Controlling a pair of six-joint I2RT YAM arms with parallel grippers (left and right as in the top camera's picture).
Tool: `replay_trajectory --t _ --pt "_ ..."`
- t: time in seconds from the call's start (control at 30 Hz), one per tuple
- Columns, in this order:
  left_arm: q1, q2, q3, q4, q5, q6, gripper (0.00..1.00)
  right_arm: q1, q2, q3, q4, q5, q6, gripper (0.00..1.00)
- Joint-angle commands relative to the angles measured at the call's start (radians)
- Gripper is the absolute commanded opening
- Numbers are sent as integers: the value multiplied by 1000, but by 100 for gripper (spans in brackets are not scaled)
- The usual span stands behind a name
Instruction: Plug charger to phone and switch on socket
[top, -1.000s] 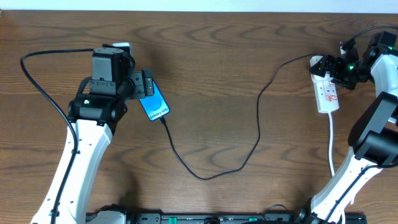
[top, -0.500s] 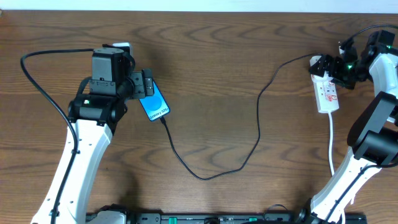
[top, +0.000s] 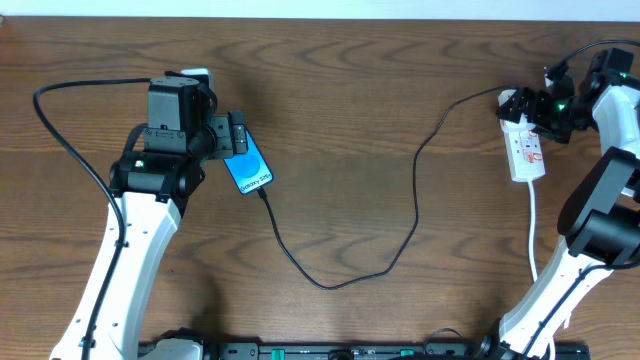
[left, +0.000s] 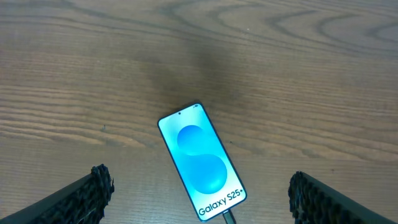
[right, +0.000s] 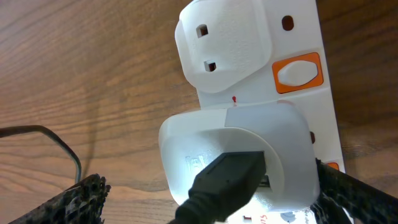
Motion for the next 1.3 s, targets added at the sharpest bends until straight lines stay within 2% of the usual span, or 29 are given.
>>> replay_trajectory --t 0.0,0.83,1.27 --pt "5 7 10 -3 -13 13 92 58 18 -32 -14 -83 27 99" --pt "5 7 10 -3 -13 13 92 99 18 -38 13 -82 49 99" --pt "5 7 10 -3 -13 13 92 39 18 -5 10 -74 49 99"
